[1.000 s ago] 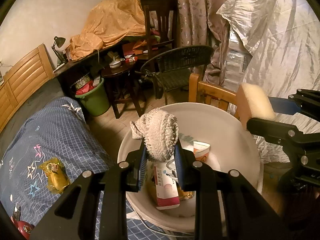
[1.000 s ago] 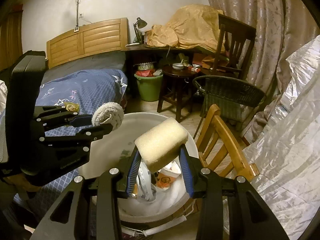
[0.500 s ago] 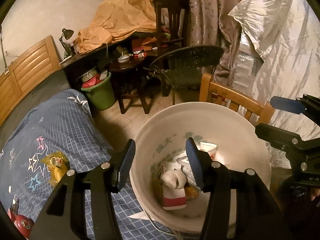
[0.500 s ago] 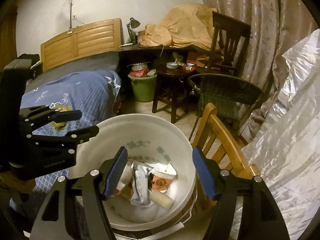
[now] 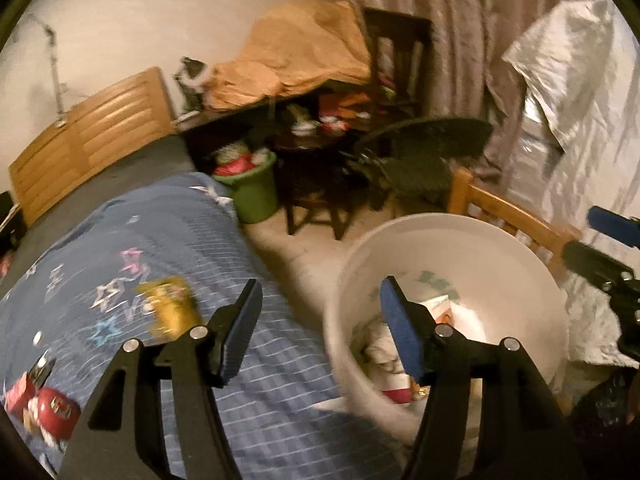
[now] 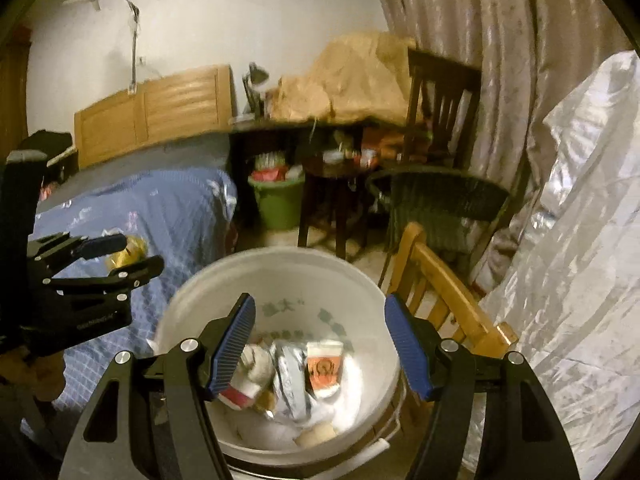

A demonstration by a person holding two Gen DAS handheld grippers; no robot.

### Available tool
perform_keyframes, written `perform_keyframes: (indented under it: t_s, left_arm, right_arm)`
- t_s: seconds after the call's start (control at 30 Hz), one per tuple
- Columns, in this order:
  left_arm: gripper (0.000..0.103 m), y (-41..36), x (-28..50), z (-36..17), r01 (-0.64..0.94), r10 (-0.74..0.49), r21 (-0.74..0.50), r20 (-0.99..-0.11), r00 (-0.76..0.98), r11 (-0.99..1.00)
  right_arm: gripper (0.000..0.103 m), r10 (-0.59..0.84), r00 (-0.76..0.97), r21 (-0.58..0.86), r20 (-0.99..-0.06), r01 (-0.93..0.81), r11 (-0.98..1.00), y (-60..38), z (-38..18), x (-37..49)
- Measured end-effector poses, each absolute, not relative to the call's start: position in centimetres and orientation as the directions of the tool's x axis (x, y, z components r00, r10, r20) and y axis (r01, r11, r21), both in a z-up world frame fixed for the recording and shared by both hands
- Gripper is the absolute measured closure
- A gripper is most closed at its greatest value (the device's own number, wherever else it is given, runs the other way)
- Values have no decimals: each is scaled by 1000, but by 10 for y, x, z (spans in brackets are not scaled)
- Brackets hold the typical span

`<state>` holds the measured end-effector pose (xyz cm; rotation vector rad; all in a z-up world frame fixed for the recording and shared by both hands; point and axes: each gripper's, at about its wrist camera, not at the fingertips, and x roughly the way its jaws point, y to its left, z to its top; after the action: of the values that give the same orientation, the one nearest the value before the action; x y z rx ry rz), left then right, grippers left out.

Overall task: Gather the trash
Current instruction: 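Move both open tools back toward the bed, then grasp the rolled white cloth with left tool while right tool grasps black tissue pack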

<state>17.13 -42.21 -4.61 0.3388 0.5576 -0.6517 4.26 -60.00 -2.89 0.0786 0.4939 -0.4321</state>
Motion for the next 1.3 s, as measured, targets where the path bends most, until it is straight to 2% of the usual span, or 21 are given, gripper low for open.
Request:
perform_keyframes:
  t_s: [0.23, 0.37, 0.5, 0.8, 1.0, 1.13, 1.3]
  left_arm:
    - [38, -360, 165, -39, 537, -403, 127, -526, 749, 834]
    - [33, -316, 161, -35, 474, -359, 116, -504, 786, 873]
    - [31, -275, 158, -31, 418, -323, 86, -503, 802, 904]
    - [26, -182, 140, -23, 296, -249, 26, -476, 843, 955]
    - [24, -117, 126, -27, 218, -199, -16, -478, 855, 976]
    - [23, -64, 131, -39, 109, -122, -54, -511, 851, 993]
    - [23, 2, 154, -74, -78, -10, -115, -622, 783, 990]
  right_arm:
    - [34, -435, 853, -72, -287, 434, 898, -535, -18, 25]
    - [29, -454, 871, -100, -190, 443, 891, -494, -18, 14]
    - [24, -445, 884, -99, -145, 434, 895, -459, -21, 9]
    - [19, -330, 919, -82, -216, 319, 944, -370, -44, 25]
    - [15, -219, 935, -127, -278, 190, 973, -294, -57, 44]
    - [12, -156, 932, -121, -327, 123, 985, -263, -62, 59]
    - [12, -62, 907, -119, -417, 13, 993, -232, -66, 97]
